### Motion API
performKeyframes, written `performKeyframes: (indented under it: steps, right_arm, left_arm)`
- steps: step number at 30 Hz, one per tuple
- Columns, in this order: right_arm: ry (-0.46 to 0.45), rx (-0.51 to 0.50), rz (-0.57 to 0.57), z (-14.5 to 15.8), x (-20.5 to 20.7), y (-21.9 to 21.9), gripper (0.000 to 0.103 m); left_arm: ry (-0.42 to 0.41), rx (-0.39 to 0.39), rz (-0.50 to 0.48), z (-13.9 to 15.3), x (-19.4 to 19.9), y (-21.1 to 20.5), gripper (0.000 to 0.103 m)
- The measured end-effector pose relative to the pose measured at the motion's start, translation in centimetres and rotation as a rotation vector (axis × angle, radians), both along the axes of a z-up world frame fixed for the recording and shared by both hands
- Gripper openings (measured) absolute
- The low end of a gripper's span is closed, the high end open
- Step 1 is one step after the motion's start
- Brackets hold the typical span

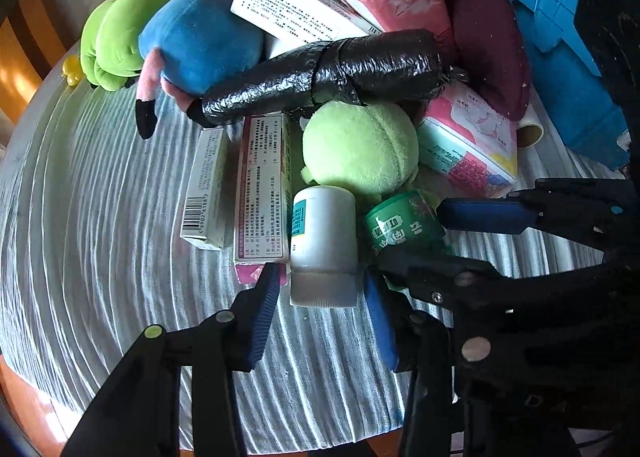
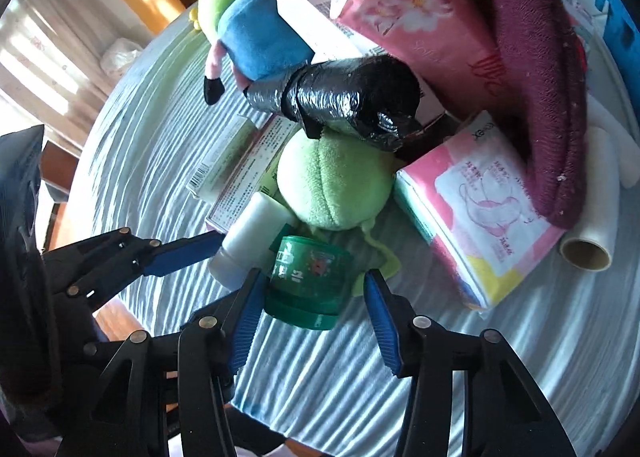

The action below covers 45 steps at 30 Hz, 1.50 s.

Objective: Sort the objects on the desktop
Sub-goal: 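Grasp a white bottle with the left gripper while the right grasps a green jar, then carry the white bottle and green jar in both grippers over the crate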

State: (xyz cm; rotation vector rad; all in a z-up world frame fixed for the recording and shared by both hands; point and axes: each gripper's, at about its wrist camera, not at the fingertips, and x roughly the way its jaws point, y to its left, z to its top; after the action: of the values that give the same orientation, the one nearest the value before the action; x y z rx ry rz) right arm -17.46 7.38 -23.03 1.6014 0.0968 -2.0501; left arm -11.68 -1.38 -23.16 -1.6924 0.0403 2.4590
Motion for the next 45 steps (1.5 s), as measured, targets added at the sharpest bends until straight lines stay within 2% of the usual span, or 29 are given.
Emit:
performKeyframes:
  steps: [1,2,12,14,18,26,28,31,35,39,45]
  right_arm:
    - [-0.008,0.001,-0.001,0.0,-0.1,0.1,0.041]
    - [-0.013,0.001,-0.008,0.1,-0.1,0.4,0.040]
    - [-0.005,0.019,-0.035,0.1,-1.2,1.9,0.040]
    - [0.016,0.033,-0.028,0.5,-0.8,2.0,0.040]
    - [0.061,0.013,-0.007,2.3,-0.2,2.3,0.040]
    - [0.166,-0.069,0.000,7.0,-0.3,3.6,0.040]
    - [0.212,-0.080,-0.006,8.6,-0.2,4.2,0.040]
    - [0.286,-0.100,-0.020,11.4,-0.5,5.1,0.040]
    - [0.394,-0.111,-0.048,14.5,-1.1,5.6,0.040]
    - [0.505,-0.112,-0.088,18.3,-1.7,7.3,0.040]
    - [0.667,-0.080,-0.188,23.8,-2.0,12.5,0.040]
  left_arm:
    - [-0.002,0.004,-0.006,0.2,0.0,0.2,0.043]
    - [0.003,0.005,-0.014,0.4,0.1,0.5,0.043]
    - [0.009,-0.018,-0.033,1.1,-0.6,2.8,0.042]
    - [0.024,-0.019,-0.041,1.7,-0.3,3.1,0.034]
    - [0.045,-0.021,-0.027,3.0,0.2,3.2,0.034]
    - [0.213,-0.059,0.016,9.5,0.9,3.2,0.034]
    - [0.259,-0.068,0.029,10.6,0.7,1.1,0.034]
    - [0.332,-0.082,0.040,12.7,-0.5,0.5,0.034]
    - [0.436,-0.082,0.032,15.0,-2.8,1.9,0.034]
    - [0.524,-0.066,0.001,17.5,-3.3,4.0,0.034]
    - [0.630,-0.032,-0.074,22.1,-5.1,9.5,0.034]
